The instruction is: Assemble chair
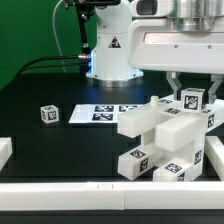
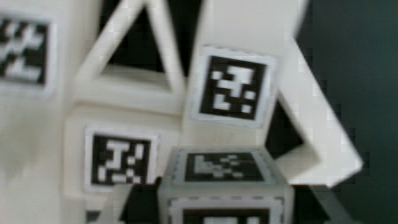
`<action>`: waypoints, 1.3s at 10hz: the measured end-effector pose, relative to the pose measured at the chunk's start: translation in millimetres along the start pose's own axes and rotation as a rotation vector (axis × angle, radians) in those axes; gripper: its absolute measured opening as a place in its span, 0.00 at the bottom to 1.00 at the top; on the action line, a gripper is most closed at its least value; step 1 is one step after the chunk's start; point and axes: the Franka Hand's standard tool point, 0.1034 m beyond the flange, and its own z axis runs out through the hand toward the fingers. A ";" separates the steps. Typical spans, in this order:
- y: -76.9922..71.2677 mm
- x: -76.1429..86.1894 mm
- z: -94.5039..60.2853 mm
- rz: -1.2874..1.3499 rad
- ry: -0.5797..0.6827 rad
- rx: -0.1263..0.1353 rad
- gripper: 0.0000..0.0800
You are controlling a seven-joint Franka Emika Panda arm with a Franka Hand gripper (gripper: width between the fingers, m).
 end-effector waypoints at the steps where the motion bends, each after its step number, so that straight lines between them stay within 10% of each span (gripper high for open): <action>1: 0.2 1.0 0.1 0.057 0.020 0.014 0.35; 6: -6.7 -1.3 0.8 0.401 0.023 0.046 0.35; 7: -6.5 -1.1 0.8 0.390 0.024 0.046 0.57; 8: -5.4 1.2 0.1 0.286 0.028 0.045 0.73; 13: -10.8 -4.1 -5.2 -0.309 0.041 -0.005 0.81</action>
Offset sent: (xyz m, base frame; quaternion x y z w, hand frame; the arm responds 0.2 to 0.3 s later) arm 0.0003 0.0026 -0.0028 0.0393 0.0082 0.2609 0.9645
